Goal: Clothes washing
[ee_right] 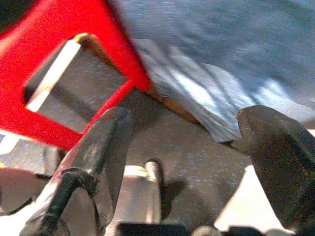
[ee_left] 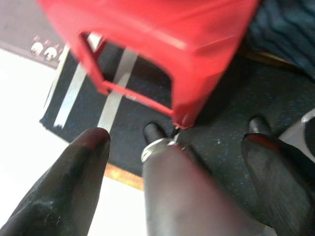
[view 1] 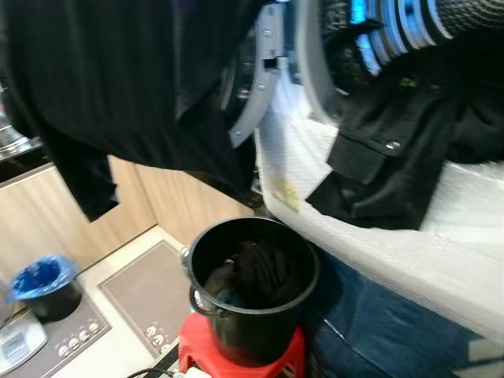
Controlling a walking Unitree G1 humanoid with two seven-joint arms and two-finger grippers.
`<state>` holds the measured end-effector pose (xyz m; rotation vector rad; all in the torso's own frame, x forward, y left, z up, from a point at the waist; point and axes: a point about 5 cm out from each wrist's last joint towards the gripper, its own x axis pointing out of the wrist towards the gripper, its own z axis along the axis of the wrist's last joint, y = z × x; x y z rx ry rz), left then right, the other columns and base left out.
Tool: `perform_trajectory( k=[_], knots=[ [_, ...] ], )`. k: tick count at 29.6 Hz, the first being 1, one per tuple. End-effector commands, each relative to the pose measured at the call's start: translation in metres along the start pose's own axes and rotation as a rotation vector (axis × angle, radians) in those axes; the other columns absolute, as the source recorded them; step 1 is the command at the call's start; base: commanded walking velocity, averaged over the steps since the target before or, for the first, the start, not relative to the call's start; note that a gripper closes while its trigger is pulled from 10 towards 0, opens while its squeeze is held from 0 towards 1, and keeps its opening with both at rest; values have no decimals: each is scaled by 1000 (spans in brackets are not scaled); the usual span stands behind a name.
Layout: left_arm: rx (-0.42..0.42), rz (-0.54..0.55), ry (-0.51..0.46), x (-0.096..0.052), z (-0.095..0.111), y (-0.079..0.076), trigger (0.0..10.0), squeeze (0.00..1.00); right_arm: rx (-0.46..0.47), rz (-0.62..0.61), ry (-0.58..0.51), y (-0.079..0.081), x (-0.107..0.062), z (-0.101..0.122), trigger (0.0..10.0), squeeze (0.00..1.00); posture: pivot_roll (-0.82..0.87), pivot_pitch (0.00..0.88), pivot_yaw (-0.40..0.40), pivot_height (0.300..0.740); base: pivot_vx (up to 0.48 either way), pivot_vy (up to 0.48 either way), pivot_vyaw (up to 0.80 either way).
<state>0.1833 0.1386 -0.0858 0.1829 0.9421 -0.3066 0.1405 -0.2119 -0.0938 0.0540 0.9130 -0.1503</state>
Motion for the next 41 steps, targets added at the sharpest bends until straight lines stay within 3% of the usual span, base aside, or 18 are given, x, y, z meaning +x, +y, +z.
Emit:
perform_trajectory(
  k=[1, 12, 23, 29, 41],
  knots=[
    [-9, 20, 29, -2, -7, 7, 10000, 0, 4, 18, 8, 7, 1, -1, 10000, 0, -110, 0, 76, 740, 0, 0, 0],
    [-23, 16, 30, -2, -7, 7, 10000, 0, 20, 17, 16, 7, 0, -4, 10000, 0, -109, 0, 80, 740, 0, 0, 0],
    [77, -53, 29, -1, -5, -2, 10000, 0, 17, 21, 24, 7, -1, -6, 10000, 0, -117, 10, 80, 740, 0, 0, 0],
    [12, -33, 45, -1, -9, 0, 10000, 0, 39, 13, 29, 6, -1, -8, 10000, 0, -119, 13, 85, 740, 0, 0, 0],
    [35, -40, 45, -1, -8, 0, 10000, 0, 50, 32, -4, 8, -2, -6, 10000, 0, -114, 8, 92, 740, 0, 0, 0]
  ],
)
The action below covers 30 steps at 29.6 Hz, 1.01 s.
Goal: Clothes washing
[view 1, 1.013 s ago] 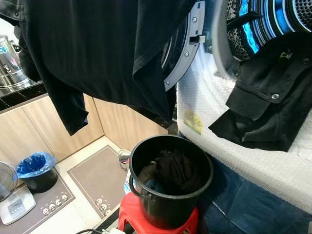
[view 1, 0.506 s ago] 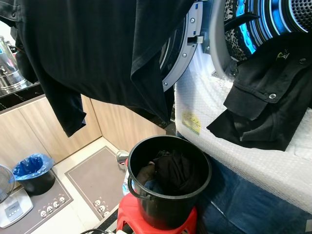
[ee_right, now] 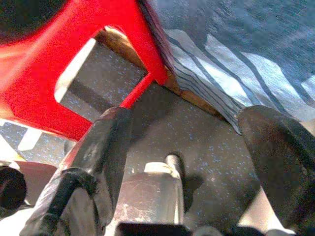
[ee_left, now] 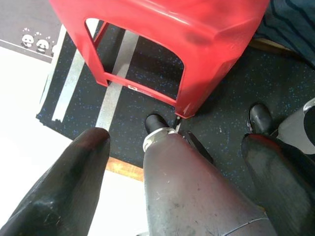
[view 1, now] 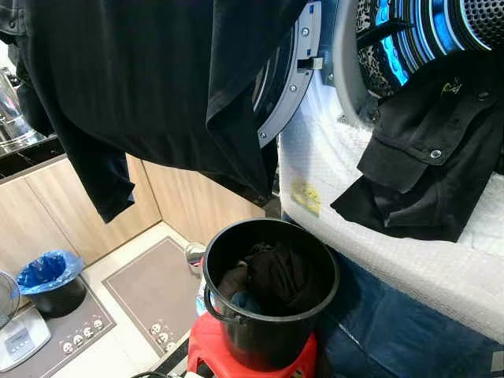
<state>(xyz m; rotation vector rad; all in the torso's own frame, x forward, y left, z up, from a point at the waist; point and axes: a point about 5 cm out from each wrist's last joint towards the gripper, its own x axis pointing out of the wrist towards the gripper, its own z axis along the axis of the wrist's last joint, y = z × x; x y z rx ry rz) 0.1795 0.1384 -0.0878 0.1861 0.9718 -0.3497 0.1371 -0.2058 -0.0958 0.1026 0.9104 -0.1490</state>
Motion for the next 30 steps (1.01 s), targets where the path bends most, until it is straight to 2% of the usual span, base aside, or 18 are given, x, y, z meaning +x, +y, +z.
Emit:
perform_trajectory(
  k=[1, 4, 5, 10, 11, 13, 17, 18, 23, 24, 26, 27, 30],
  knots=[
    [28, -4, 15, -1, -4, 1, 10000, 0, 2, 36, -36, 4, 0, 4, 10000, 0, -114, 12, 93, 740, 0, 0, 0],
    [47, -10, 13, -1, -4, 1, 10000, 0, -13, 110, -90, 7, 1, 13, 10000, 0, -115, 15, 94, 740, 0, 0, 0],
    [59, -18, 16, -1, -5, 0, 10000, 0, -31, 189, -125, 9, 1, 20, 10000, 0, -119, 17, 96, 740, 0, 0, 0],
    [67, -26, 25, -1, -6, -1, 10000, 0, -86, 391, -189, 8, -1, 35, 10000, 0, -131, 22, 100, 740, 0, 0, 0],
    [67, -26, 25, -1, -6, -1, 10000, 0, -86, 391, -189, 8, -1, 35, 10000, 0, -131, 22, 100, 740, 0, 0, 0],
    [76, -32, 26, -1, -6, -2, 10000, 0, -191, 542, -190, 10, -5, 39, 10000, 0, -140, 23, 102, 740, 0, 0, 0],
    [94, -31, 29, -1, -6, -2, 10000, 0, -244, 627, -185, 11, -8, 40, 10000, 0, -141, 24, 103, 740, 0, 0, 0],
    [134, -34, 40, -1, -9, -2, 10000, 0, -286, 700, -190, 13, -10, 44, 10000, 0, -145, 23, 106, 740, 0, 0, 0],
    [165, -28, 65, -3, -15, -1, 10000, 0, -340, 811, -211, 14, -13, 56, 10000, 0, -148, 21, 107, 740, 0, 0, 0],
    [173, -24, 75, -3, -18, 0, 10000, 0, -347, 893, -247, 14, -18, 68, 10000, 0, -148, 18, 110, 740, 0, 0, 0],
    [185, -21, 83, -4, -20, 2, 10000, 0, -350, 969, -299, 13, -24, 85, 10000, 0, -149, 13, 111, 740, 0, 0, 0],
    [200, -19, 91, -5, -22, 3, 10000, 0, -364, 1009, -360, 11, -32, 103, 10000, 0, -149, 13, 111, 740, 0, 0, 0],
    [211, -18, 98, -6, -24, 4, 10000, 0, -358, 1061, -432, 7, -44, 127, 10000, 0, -148, 9, 111, 740, 0, 0, 0]
  ],
)
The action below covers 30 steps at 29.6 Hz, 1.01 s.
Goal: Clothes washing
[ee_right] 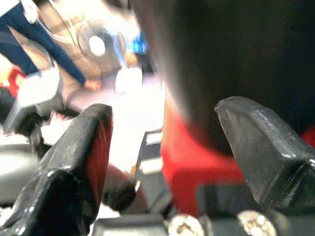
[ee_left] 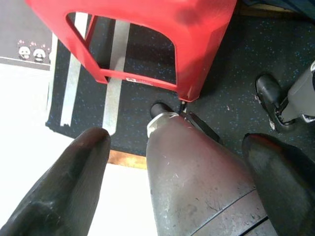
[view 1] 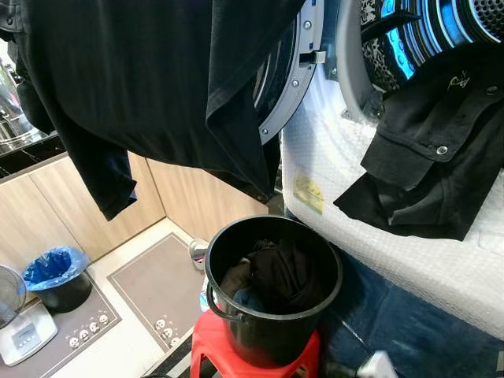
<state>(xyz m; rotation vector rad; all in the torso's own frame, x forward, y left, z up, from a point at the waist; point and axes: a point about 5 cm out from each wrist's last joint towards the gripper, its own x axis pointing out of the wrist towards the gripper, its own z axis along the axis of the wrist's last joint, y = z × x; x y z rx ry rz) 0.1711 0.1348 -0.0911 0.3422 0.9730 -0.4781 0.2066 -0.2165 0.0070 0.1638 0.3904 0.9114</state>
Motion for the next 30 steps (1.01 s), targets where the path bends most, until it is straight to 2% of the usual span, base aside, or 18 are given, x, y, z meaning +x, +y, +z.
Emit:
perform_trajectory(
  k=[1, 3, 4, 5, 7, 8, 9, 11, 12, 18, 23, 25, 30],
  knots=[
    [24, 18, 72, -5, -19, 7, 10000, 0, 7, 44, -69, 0, 0, 16, 10000, 0, -148, 9, 111, 740, 0, 0, 0],
    [25, 17, 74, -5, -20, 7, 10000, 0, 2, 51, -110, -2, -1, 28, 10000, 0, -150, 4, 114, 740, 0, 0, 0],
    [24, 19, 77, -5, -20, 7, 10000, 0, -18, 73, -170, -5, -6, 47, 10000, 0, -150, 1, 115, 740, 0, 0, 0],
    [24, 19, 77, -5, -20, 7, 10000, 0, -18, 73, -170, -5, -6, 47, 10000, 0, -150, 1, 115, 740, 0, 0, 0],
    [27, 20, 77, -5, -20, 7, 10000, 0, -26, 98, -247, -6, -12, 67, 10000, 0, -150, 1, 115, 740, 0, 0, 0],
    [30, 20, 78, -5, -20, 7, 10000, 0, -42, 90, -332, -8, -14, 85, 10000, 0, -149, 0, 114, 740, 0, 0, 0],
    [30, 20, 78, -5, -20, 7, 10000, 0, -42, 90, -332, -8, -14, 85, 10000, 0, -149, 0, 114, 740, 0, 0, 0],
    [33, 19, 79, -5, -21, 7, 10000, 0, -50, 102, -462, -6, -19, 111, 10000, 0, -150, 0, 116, 740, 0, 0, 0],
    [33, 18, 78, -5, -20, 6, 10000, 0, -40, 110, -496, -5, -20, 117, 10000, 0, -150, 0, 116, 740, 0, 0, 0],
    [33, 14, 79, -5, -21, 5, 10000, 0, -15, 111, -610, -3, -25, 140, 10000, 0, -148, 0, 114, 740, 0, 0, 0],
    [31, 16, 81, -5, -21, 5, 10000, 0, -11, 39, -652, -8, -23, 152, 10000, 0, -143, 0, 113, 740, 0, 0, 0],
    [30, 16, 81, -5, -21, 5, 10000, 0, -14, -46, -658, -14, -22, 158, 10000, 0, -142, 0, 113, 740, 0, 0, 0],
    [27, 15, 82, -5, -22, 5, 10000, 0, -35, -73, -698, -15, -28, 169, 10000, 0, -142, 0, 114, 740, 0, 0, 0]
  ],
)
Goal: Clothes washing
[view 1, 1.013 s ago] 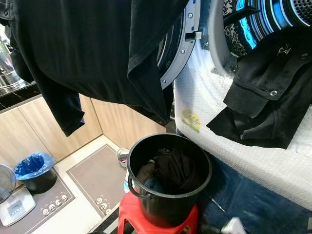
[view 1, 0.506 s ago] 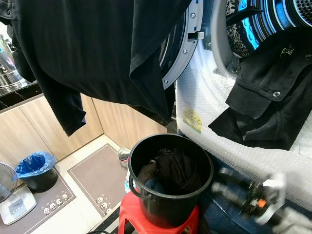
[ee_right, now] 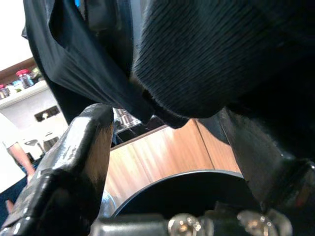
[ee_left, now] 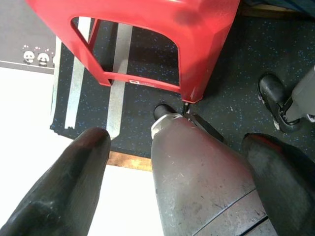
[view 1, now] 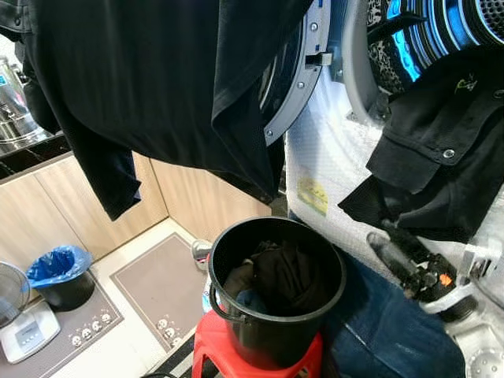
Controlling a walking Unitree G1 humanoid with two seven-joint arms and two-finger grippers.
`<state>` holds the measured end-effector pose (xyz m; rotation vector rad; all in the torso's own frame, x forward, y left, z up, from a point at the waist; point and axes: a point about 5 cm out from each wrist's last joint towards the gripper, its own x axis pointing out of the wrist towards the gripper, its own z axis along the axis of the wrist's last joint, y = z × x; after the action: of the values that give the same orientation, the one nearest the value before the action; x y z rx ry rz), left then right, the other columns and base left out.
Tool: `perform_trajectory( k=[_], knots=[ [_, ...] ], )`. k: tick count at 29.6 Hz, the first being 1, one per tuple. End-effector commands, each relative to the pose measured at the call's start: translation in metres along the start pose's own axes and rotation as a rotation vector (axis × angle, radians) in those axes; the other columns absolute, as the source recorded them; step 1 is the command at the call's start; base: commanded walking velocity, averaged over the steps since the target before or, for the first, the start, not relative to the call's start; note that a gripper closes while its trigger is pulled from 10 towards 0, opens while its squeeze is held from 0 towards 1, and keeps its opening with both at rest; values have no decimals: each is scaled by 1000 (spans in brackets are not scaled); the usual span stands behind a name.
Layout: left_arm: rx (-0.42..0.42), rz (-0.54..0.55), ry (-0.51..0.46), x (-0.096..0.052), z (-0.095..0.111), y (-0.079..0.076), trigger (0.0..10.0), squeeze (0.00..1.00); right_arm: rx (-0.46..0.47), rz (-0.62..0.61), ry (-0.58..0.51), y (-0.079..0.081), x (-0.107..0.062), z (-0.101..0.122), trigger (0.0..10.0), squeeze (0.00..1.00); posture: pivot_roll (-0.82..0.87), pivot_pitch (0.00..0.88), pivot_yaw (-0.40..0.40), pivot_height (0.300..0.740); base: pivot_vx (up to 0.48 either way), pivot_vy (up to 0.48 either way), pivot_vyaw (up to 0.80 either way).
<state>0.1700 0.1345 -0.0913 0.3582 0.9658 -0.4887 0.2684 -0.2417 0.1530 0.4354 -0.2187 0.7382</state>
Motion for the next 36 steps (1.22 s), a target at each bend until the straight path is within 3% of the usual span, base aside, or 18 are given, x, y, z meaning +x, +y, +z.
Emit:
perform_trajectory(
  k=[1, 7, 12, 21, 32, 36],
  knots=[
    [6, 14, 87, -5, -21, 5, 10000, 0, -32, -5, -52, 1, 4, 15, 10000, 0, -143, 0, 113, 740, 0, 0, 0],
    [2, 12, 87, -5, -22, 5, 10000, 0, -28, -6, -84, 2, 4, 28, 10000, 0, -143, 0, 113, 740, 0, 0, 0],
    [-2, 10, 86, -5, -21, 5, 10000, 0, -26, 32, -160, 7, 7, 51, 10000, 0, -150, 9, 116, 740, 0, 0, 0],
    [-6, 7, 82, -4, -18, 5, 10000, 0, -31, 76, -247, 10, 22, 86, 10000, 0, -151, 14, 113, 740, 0, 0, 0],
    [-28, 13, 76, -3, -16, 4, 10000, 0, -78, 237, -245, 23, 46, 130, 10000, 0, -141, 9, 93, 740, 0, 0, 0],
    [-35, 14, 75, -3, -16, 4, 10000, 0, -109, 201, -200, 23, 57, 144, 10000, 0, -139, 6, 86, 740, 0, 0, 0]
  ],
)
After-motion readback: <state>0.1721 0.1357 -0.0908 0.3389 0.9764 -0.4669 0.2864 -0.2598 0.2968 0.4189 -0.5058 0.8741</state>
